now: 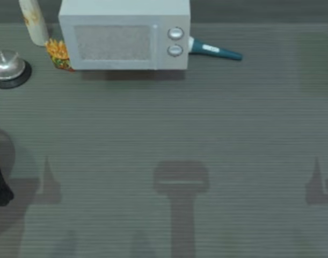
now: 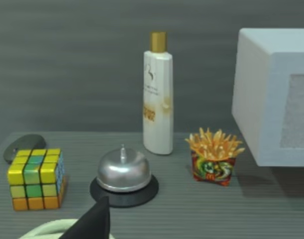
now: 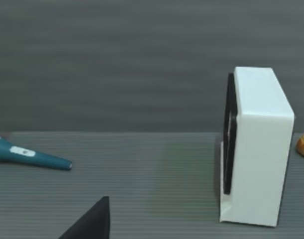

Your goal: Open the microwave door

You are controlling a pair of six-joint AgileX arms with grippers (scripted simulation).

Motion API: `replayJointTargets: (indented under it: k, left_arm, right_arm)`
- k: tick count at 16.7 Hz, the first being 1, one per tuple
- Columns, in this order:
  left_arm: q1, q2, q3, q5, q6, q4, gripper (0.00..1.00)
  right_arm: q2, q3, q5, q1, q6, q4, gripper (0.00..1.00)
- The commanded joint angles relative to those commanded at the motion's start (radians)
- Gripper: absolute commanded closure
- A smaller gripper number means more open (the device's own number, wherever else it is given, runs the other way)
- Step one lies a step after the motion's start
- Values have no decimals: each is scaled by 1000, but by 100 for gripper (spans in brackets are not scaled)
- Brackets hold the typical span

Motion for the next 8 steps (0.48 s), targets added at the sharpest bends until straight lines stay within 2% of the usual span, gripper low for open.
replayJointTargets:
  k: [4, 8]
  left_arm:
    - [-7, 23, 22, 0, -3, -16, 0]
    - [-49, 175, 166, -4, -25, -123, 0]
  right_arm:
    - [0, 0, 0, 0, 0, 0, 0]
    - [0, 0, 0, 0, 0, 0, 0]
